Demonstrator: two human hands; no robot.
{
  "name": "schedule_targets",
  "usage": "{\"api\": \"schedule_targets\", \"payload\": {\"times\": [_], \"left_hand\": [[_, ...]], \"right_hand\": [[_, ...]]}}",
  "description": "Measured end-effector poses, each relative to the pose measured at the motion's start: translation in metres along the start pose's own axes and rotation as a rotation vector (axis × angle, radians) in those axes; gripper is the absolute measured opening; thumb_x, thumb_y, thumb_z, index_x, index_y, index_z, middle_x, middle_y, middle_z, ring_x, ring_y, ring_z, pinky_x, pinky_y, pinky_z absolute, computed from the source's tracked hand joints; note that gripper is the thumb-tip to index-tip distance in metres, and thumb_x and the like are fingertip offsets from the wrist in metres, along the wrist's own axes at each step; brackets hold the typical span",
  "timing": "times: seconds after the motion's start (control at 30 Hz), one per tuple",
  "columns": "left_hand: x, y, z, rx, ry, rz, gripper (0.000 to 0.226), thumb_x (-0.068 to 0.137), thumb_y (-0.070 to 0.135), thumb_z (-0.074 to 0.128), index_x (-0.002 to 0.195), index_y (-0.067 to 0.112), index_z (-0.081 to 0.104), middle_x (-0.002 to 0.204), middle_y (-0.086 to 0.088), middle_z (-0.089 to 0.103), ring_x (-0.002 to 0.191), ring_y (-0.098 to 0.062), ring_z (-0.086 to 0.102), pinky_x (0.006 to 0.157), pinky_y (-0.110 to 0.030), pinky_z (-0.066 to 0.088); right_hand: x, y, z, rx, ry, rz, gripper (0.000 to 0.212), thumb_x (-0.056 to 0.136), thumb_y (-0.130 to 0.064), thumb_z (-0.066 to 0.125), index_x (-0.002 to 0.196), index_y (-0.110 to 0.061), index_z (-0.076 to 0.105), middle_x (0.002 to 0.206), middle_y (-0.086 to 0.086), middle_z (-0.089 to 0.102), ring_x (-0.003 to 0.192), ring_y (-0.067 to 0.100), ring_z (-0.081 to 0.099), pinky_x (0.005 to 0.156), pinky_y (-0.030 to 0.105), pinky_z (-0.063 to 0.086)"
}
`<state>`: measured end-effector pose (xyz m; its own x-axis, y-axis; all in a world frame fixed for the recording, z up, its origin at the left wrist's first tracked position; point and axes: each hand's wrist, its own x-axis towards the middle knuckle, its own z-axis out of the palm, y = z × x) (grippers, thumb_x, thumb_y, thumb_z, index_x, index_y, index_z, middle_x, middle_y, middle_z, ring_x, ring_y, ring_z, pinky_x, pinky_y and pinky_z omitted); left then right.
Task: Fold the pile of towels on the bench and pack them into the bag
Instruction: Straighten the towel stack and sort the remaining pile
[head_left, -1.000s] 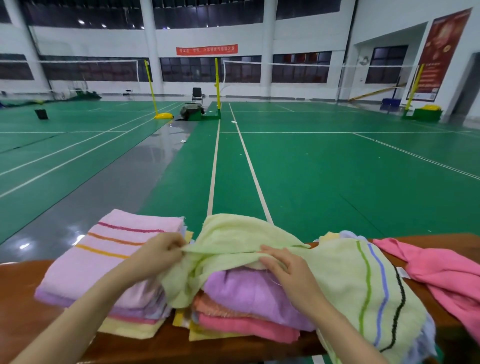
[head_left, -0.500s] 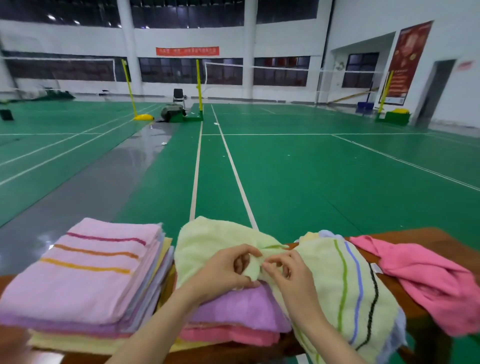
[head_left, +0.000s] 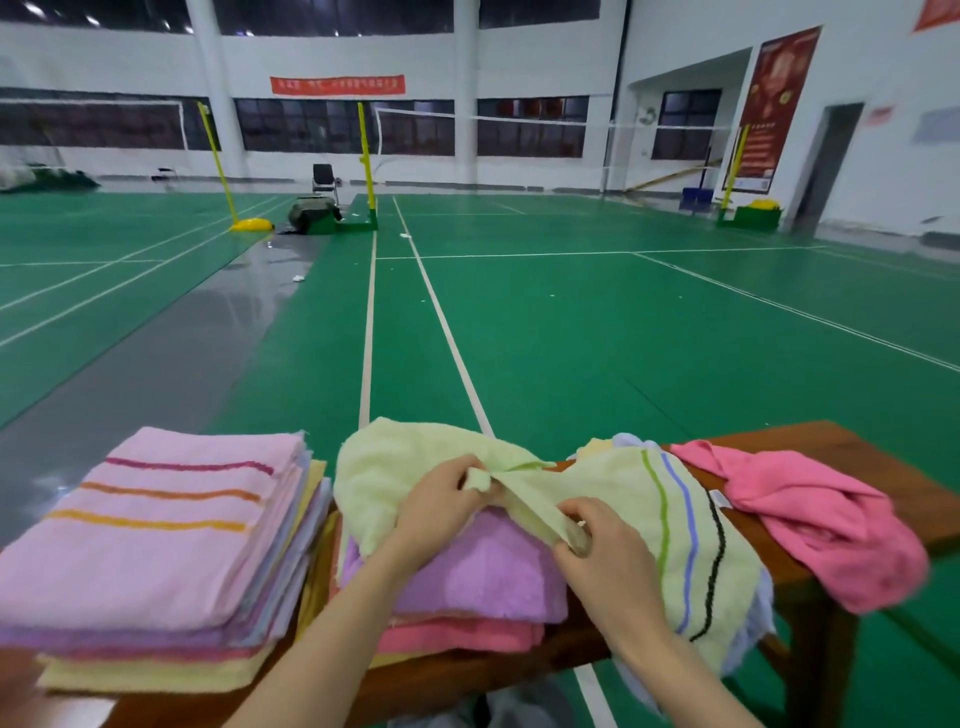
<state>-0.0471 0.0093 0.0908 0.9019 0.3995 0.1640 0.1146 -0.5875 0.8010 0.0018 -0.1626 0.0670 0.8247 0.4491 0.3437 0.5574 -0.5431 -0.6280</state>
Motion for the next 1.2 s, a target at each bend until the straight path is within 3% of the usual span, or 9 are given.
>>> {"api": "schedule_targets", "payload": {"times": [0.2, 0.3, 0.4, 0.5, 0.73, 0.87, 1.0, 1.13, 1.2], "left_hand": [[-0.006, -0.011, -0.026, -0.788, -0.008, -0.177, 0.005, 0.082, 0.004, 0.062, 0.083, 0.000, 0.065, 0.079, -0.014, 0.070, 0.073, -0.024, 0.065, 0.070, -0.030, 0.053], [-0.005, -0.017, -0.033, -0.855, -0.065, -0.229, 0.024, 0.068, 0.008, 0.074, 0.086, -0.005, 0.065, 0.083, -0.021, 0.068, 0.071, -0.028, 0.065, 0.065, -0.031, 0.055], [-0.003, -0.019, -0.033, -0.874, -0.020, -0.250, 0.030, 0.062, 0.011, 0.073, 0.086, -0.005, 0.065, 0.085, -0.023, 0.068, 0.070, -0.029, 0.066, 0.065, -0.032, 0.055], [-0.001, -0.019, -0.032, -0.866, 0.008, -0.246, 0.045, 0.062, 0.017, 0.072, 0.095, -0.012, 0.062, 0.090, -0.026, 0.067, 0.075, -0.031, 0.066, 0.069, -0.034, 0.055], [-0.003, -0.019, -0.031, -0.854, 0.006, -0.238, 0.051, 0.061, 0.020, 0.075, 0.099, -0.010, 0.061, 0.096, -0.028, 0.066, 0.080, -0.033, 0.064, 0.078, -0.040, 0.052], [-0.004, -0.020, -0.030, -0.826, 0.019, -0.185, 0.039, 0.059, 0.020, 0.081, 0.089, 0.000, 0.066, 0.092, -0.018, 0.069, 0.087, -0.031, 0.063, 0.079, -0.036, 0.052], [-0.005, -0.010, -0.032, -0.818, 0.083, -0.190, 0.023, 0.092, 0.018, 0.053, 0.100, 0.006, 0.070, 0.102, -0.014, 0.071, 0.100, -0.030, 0.065, 0.088, -0.038, 0.051], [0.004, 0.017, -0.030, -0.675, 0.234, -0.165, 0.037, 0.100, 0.032, 0.036, 0.103, 0.013, 0.068, 0.088, -0.013, 0.067, 0.079, -0.023, 0.062, 0.067, -0.025, 0.051], [0.010, 0.032, -0.028, -0.627, 0.282, -0.151, 0.041, 0.101, 0.036, 0.032, 0.111, 0.016, 0.065, 0.096, -0.008, 0.065, 0.085, -0.020, 0.059, 0.077, -0.026, 0.050]], "right_hand": [[0.018, 0.007, -0.042, -0.211, 0.004, 0.042, 0.023, 0.079, -0.017, 0.061, 0.100, -0.025, 0.065, 0.102, -0.013, 0.061, 0.092, 0.013, 0.055, 0.064, 0.025, 0.034], [0.026, 0.023, -0.068, -0.325, 0.011, 0.090, 0.019, 0.080, -0.023, 0.063, 0.098, -0.028, 0.066, 0.102, -0.014, 0.062, 0.087, 0.009, 0.058, 0.065, 0.025, 0.041], [0.029, 0.044, -0.091, -0.521, -0.005, 0.186, 0.007, 0.082, -0.026, 0.062, 0.086, -0.027, 0.067, 0.077, -0.011, 0.063, 0.063, 0.005, 0.056, 0.048, 0.019, 0.036], [0.032, 0.065, -0.108, -0.581, 0.040, 0.250, 0.019, 0.086, -0.027, 0.060, 0.068, -0.022, 0.065, 0.057, -0.009, 0.057, 0.055, 0.014, 0.056, 0.043, 0.021, 0.032], [0.044, 0.088, -0.113, -0.722, 0.074, 0.331, 0.027, 0.091, -0.031, 0.053, 0.067, -0.023, 0.064, 0.055, -0.005, 0.052, 0.049, 0.015, 0.047, 0.042, 0.019, 0.024], [0.054, 0.088, -0.110, -0.501, 0.219, 0.322, 0.027, 0.094, -0.024, 0.047, 0.078, -0.018, 0.068, 0.062, 0.001, 0.059, 0.057, 0.022, 0.054, 0.048, 0.023, 0.030], [0.067, 0.059, -0.099, -0.128, 0.422, 0.205, 0.021, 0.093, -0.015, 0.047, 0.100, -0.017, 0.067, 0.094, 0.009, 0.070, 0.082, 0.030, 0.061, 0.064, 0.032, 0.043], [0.076, 0.000, -0.074, 0.253, 0.439, -0.054, 0.021, 0.088, 0.002, 0.050, 0.092, -0.013, 0.065, 0.090, 0.004, 0.066, 0.074, 0.012, 0.056, 0.067, 0.020, 0.039], [0.074, -0.033, -0.056, 0.437, 0.316, -0.130, 0.025, 0.087, 0.005, 0.050, 0.091, -0.016, 0.064, 0.090, -0.002, 0.063, 0.079, -0.002, 0.056, 0.070, 0.005, 0.039]]}}
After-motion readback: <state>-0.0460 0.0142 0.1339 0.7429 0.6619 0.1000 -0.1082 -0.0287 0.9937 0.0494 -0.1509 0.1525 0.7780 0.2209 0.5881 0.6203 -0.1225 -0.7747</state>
